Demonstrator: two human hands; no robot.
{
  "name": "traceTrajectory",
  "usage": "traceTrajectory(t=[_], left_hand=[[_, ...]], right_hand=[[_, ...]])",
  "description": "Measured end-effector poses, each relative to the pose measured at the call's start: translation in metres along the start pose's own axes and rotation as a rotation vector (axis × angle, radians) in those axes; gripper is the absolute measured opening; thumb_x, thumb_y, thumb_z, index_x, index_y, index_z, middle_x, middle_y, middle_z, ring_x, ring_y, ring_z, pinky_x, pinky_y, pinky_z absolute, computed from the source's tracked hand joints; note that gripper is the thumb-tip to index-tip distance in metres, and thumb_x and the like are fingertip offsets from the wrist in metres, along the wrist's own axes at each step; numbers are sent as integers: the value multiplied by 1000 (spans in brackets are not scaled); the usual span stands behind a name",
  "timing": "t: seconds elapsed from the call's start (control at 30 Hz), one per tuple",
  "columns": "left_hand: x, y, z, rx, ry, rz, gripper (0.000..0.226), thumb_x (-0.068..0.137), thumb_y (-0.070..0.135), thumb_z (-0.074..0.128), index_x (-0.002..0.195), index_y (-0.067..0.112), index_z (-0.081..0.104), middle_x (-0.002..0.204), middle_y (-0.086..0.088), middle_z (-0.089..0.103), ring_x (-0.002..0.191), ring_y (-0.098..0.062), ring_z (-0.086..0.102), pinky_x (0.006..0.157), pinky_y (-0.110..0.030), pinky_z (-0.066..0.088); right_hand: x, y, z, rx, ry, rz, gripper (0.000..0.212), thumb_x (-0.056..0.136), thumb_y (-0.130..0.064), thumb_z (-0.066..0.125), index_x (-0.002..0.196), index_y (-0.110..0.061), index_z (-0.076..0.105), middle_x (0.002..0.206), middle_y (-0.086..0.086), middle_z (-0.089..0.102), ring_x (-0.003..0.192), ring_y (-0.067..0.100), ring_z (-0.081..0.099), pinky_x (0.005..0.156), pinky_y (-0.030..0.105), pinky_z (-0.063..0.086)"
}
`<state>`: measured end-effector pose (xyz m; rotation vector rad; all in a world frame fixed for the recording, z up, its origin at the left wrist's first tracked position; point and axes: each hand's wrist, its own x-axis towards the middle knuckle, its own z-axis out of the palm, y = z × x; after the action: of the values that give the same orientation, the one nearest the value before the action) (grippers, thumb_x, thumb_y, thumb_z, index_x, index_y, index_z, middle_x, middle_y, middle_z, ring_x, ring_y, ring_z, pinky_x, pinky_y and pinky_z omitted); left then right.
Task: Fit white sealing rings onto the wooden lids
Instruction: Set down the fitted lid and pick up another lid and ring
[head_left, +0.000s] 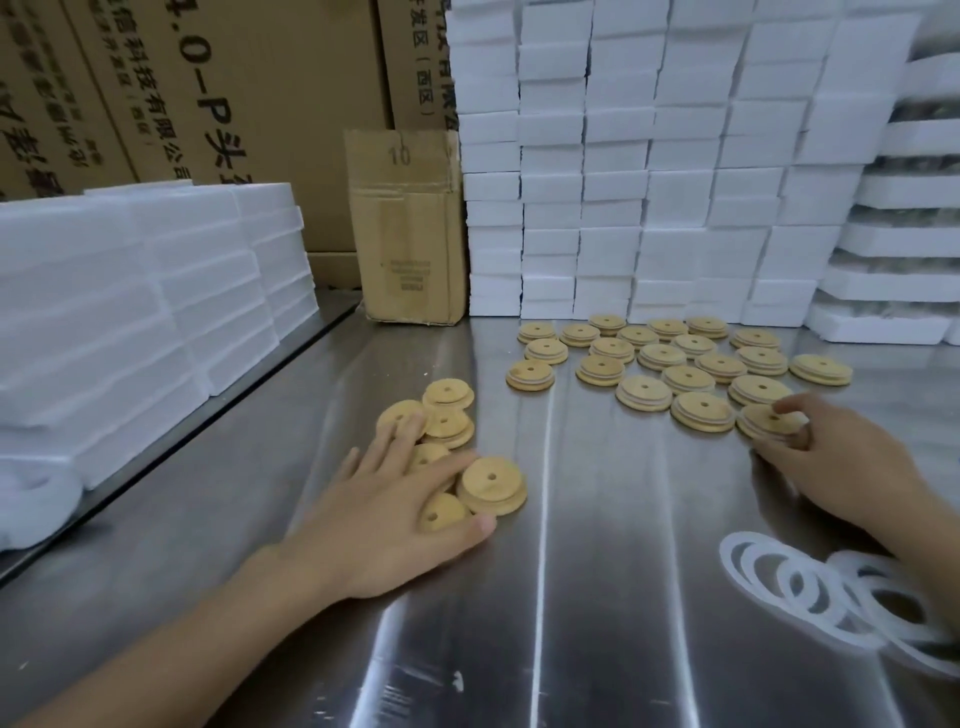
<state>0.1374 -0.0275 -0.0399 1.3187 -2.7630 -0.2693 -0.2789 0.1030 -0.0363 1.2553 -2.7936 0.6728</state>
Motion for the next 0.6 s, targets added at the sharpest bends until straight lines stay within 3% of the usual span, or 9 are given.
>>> traceTrajectory(t=[0.2,0.3,0.4,0.47,0.53,0.6], left_hand=[[60,61,0,-24,-49,63,97,76,102,30,161,57,18,177,11,-18,161,-18,-24,129,-62,-7],[82,86,-2,-4,41,85,103,72,102,36,160,48,32,178,8,-2,163,-20,-18,129,-62,-5],[97,106,-5,-5,131,108,82,78,90,52,144,41,58,172,0,27,162,-24,7,129,-59,8],[104,120,-5,-9,172,126,67,80,80,62,131,38,68,156,1,49,151,-24,31,121,-52,24],[107,135,0,-87,212,139,60,75,77,68,120,38,73,131,5,65,129,-22,52,103,-44,43],[106,149,8,-245,232,165,57,71,75,74,117,41,71,115,11,70,109,-18,63,91,-40,53]], right_hand=[[-2,0,-3,-1,-10,-10,47,95,-49,69,135,-27,57,129,11,68,114,37,62,93,49,53],[-1,1,-7,48,2,-8,34,96,-50,67,123,-30,62,108,4,69,100,30,63,87,44,53],[2,2,-18,126,-20,-55,19,93,-46,71,92,-27,70,87,-1,70,81,20,62,71,35,49],[1,2,-31,207,-153,-134,27,90,-43,76,75,-21,72,72,0,69,69,14,60,64,33,45],[-8,-3,-44,246,-400,-228,24,91,-42,78,80,-21,77,71,-5,69,65,5,61,69,30,47],[-18,-11,-54,206,-626,-331,13,91,-43,78,89,-30,80,83,-11,75,70,-2,63,74,28,47]])
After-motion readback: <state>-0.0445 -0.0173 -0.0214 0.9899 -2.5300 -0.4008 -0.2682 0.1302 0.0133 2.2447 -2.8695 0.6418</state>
